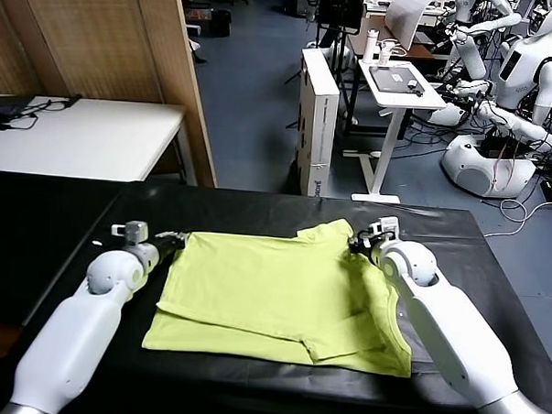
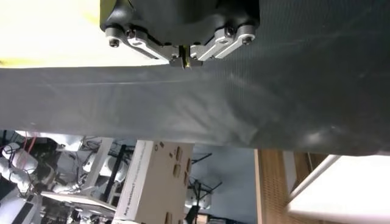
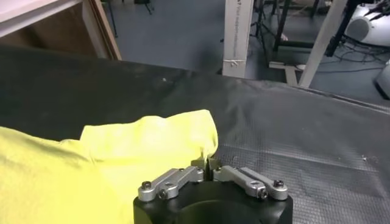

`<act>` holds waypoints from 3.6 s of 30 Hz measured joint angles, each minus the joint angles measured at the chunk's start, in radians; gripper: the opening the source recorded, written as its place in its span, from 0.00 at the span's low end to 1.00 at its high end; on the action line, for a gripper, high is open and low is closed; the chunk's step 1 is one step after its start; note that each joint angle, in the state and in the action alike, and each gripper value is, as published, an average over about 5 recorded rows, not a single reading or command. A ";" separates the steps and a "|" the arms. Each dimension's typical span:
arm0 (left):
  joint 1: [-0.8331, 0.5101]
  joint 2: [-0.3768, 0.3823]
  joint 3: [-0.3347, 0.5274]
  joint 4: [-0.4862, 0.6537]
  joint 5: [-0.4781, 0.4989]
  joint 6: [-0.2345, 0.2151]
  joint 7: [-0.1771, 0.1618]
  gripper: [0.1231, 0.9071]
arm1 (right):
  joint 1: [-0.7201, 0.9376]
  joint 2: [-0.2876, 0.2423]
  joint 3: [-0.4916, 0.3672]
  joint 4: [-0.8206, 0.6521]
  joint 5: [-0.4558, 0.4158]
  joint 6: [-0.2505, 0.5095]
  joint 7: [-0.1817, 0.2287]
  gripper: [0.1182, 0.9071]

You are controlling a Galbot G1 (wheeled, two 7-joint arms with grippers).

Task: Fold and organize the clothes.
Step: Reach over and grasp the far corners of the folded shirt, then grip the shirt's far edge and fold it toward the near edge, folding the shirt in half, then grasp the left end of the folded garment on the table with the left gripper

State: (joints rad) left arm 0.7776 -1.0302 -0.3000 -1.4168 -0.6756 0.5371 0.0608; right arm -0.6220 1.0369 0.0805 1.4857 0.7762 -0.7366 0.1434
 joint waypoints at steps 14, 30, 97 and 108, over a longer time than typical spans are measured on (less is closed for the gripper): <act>0.219 0.057 -0.134 -0.291 -0.034 0.003 -0.012 0.11 | -0.135 -0.099 0.090 0.231 0.066 0.000 0.006 0.03; 0.534 0.043 -0.289 -0.574 -0.020 0.023 -0.019 0.11 | -0.481 -0.268 0.269 0.545 0.082 0.000 -0.003 0.03; 0.588 -0.113 -0.330 -0.551 0.080 -0.046 -0.088 1.00 | -0.656 -0.074 0.409 0.472 0.010 0.128 0.055 1.00; 0.551 -0.128 -0.293 -0.483 0.089 -0.054 -0.078 1.00 | -0.654 -0.037 0.407 0.445 -0.013 0.136 0.062 1.00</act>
State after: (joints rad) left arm 1.3287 -1.1578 -0.5934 -1.8998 -0.5864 0.4832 -0.0175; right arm -1.2760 1.0001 0.4874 1.9303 0.7630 -0.6005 0.2051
